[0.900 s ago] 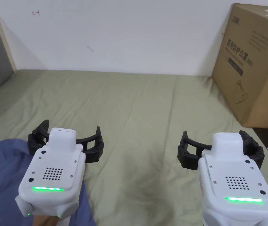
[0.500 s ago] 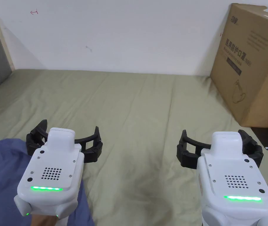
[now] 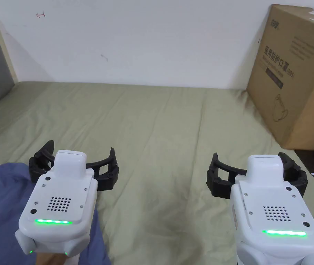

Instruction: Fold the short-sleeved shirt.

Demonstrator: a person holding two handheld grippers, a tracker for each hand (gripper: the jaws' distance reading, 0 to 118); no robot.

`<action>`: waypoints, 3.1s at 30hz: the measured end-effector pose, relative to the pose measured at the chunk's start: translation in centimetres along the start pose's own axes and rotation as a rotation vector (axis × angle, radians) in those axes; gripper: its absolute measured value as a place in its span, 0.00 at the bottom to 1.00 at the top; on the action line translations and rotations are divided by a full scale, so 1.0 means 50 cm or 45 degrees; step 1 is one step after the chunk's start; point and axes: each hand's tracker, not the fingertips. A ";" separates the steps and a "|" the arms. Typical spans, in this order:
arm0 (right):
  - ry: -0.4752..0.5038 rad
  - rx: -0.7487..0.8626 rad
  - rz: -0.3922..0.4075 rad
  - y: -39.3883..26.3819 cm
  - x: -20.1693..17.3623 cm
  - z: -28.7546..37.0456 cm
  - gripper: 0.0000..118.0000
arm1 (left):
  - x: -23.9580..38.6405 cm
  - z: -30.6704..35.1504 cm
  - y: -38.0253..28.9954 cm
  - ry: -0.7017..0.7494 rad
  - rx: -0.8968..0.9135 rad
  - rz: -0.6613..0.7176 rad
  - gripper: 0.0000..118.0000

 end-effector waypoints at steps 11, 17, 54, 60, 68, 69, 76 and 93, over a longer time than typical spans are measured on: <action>0.006 -0.006 -0.010 0.001 0.002 -0.001 0.98 | -0.002 0.001 0.002 0.000 0.006 0.000 1.00; 0.009 -0.003 -0.012 0.003 0.002 -0.001 0.27 | -0.004 0.013 0.010 -0.068 0.029 0.075 0.24; 0.697 0.044 -0.082 0.043 -0.443 -0.005 0.00 | -0.400 0.265 -0.047 0.561 -0.237 0.072 0.00; 0.666 0.041 -0.058 0.036 -0.420 -0.017 0.00 | -0.419 0.190 -0.073 0.449 -0.579 0.247 0.02; 0.574 -0.011 -0.007 0.005 -0.362 -0.059 0.00 | -0.404 0.030 -0.181 0.248 -1.021 0.558 0.99; 0.563 -0.019 -0.004 -0.001 -0.354 -0.064 0.00 | -0.399 0.011 -0.196 0.240 -1.060 0.572 0.99; 0.474 -0.100 0.018 -0.046 -0.295 -0.106 0.00 | -0.344 -0.102 -0.325 0.179 -1.348 0.574 0.88; 0.374 -0.173 -0.055 -0.076 -0.201 -0.129 0.00 | -0.315 -0.068 -0.284 0.188 -1.259 0.474 0.04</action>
